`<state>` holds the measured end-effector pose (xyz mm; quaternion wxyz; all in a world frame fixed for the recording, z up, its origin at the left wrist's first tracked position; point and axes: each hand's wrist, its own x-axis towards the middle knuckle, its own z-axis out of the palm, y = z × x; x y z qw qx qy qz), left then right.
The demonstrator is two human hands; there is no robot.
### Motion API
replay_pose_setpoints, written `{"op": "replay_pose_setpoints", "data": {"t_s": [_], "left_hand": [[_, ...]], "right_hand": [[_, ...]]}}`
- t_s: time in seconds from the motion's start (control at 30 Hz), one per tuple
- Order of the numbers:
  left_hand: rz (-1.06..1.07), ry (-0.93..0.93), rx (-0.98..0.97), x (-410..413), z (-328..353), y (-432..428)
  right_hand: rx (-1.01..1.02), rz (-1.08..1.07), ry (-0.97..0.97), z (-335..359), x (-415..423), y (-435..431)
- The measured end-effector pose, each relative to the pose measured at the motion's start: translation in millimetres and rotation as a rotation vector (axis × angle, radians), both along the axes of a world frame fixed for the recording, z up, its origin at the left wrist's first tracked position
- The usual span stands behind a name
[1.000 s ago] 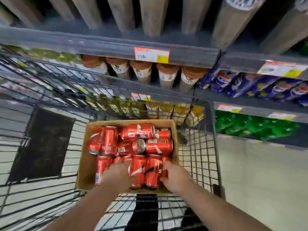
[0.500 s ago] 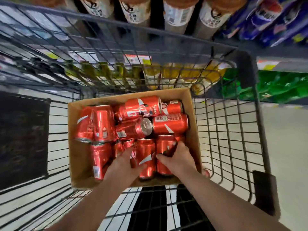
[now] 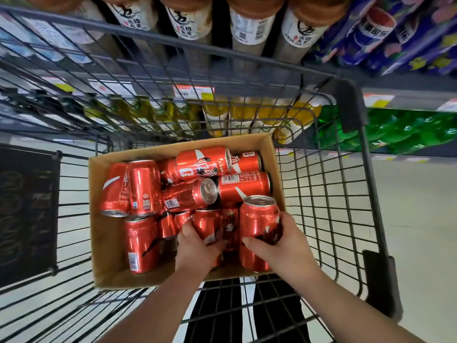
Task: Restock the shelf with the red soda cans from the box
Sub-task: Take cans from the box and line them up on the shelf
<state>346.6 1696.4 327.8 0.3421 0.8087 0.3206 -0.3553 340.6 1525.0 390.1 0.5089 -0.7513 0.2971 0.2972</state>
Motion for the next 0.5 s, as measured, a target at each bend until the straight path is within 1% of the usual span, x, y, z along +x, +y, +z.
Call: {"op": "replay_pose_setpoints", "data": {"t_s": [0.1,0.17,0.4,0.5], "left_hand": [[0.053,-0.010,-0.116,-0.9,8.0,8.9],[0.050,-0.037,-0.208,-0.4,26.7,16.2],[0.080,-0.191,-0.450,13.7,139.3,20.0],[0.023,-0.292,-0.508,22.7,193.8,-1.0]], "right_hand": [[0.008,-0.034,-0.046,7.6,-1.3,-1.4],[0.017,-0.056,-0.076,19.6,-0.5,-1.4],[0.028,-0.152,-0.179,110.6,3.6,-13.1],[0.023,-0.262,-0.257,155.7,-2.1,-28.7]]}}
